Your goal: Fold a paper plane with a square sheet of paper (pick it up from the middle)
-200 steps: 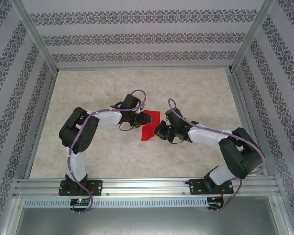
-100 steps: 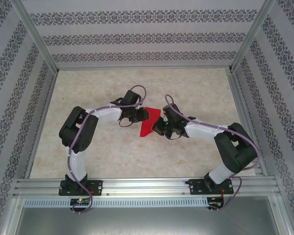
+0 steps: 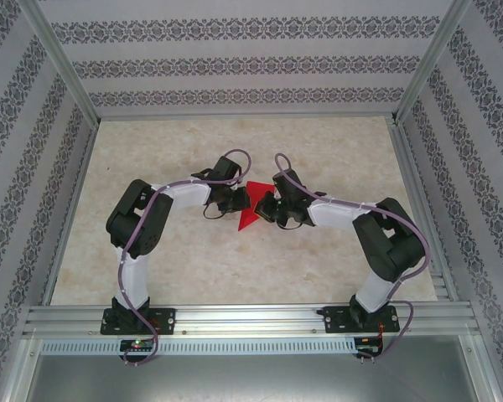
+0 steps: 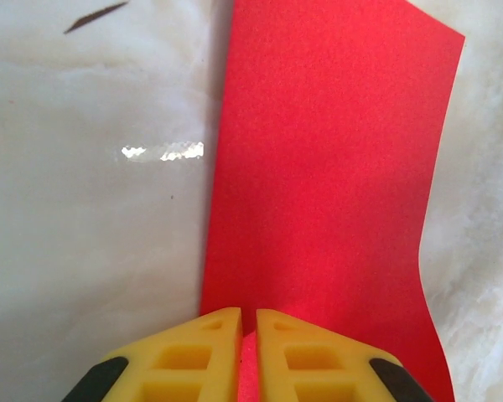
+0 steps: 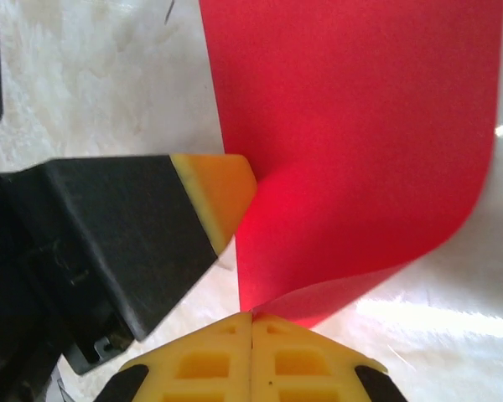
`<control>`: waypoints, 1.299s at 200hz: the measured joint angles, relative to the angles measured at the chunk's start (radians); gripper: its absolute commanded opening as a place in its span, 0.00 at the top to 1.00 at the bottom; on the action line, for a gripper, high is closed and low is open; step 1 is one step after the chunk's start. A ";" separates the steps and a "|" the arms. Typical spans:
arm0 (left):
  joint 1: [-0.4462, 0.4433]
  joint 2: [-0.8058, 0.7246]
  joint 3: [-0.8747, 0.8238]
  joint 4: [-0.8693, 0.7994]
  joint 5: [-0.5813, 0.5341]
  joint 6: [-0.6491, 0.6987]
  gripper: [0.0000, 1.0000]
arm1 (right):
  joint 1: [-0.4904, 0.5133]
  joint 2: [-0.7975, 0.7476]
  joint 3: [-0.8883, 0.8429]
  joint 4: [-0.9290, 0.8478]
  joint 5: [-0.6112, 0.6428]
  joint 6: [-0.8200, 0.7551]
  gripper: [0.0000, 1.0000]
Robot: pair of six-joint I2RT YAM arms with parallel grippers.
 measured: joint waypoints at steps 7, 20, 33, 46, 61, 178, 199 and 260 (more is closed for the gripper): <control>0.000 0.000 0.000 -0.001 -0.001 0.000 0.87 | 0.000 0.010 0.007 0.008 0.003 0.000 1.00; 0.000 0.000 0.000 -0.002 -0.001 0.000 0.87 | 0.000 0.025 0.020 0.015 0.008 -0.001 1.00; 0.000 0.000 0.000 -0.002 0.000 0.000 0.87 | 0.000 0.036 0.032 0.017 0.009 -0.008 1.00; 0.000 0.000 0.000 -0.002 0.004 0.000 0.86 | 0.000 0.045 0.043 0.016 0.011 -0.019 1.00; 0.000 0.000 0.002 -0.003 0.012 0.000 0.84 | 0.000 0.048 0.052 0.003 0.011 -0.032 1.00; 0.034 0.033 0.122 0.000 0.039 0.021 0.81 | -0.006 0.048 0.056 -0.122 -0.005 -0.128 0.99; 0.034 0.082 0.151 0.002 0.045 0.033 0.81 | -0.006 0.048 0.060 -0.133 -0.011 -0.133 0.99; 0.034 0.115 0.150 0.000 0.057 0.049 0.82 | -0.006 0.041 0.062 -0.185 -0.013 -0.155 0.99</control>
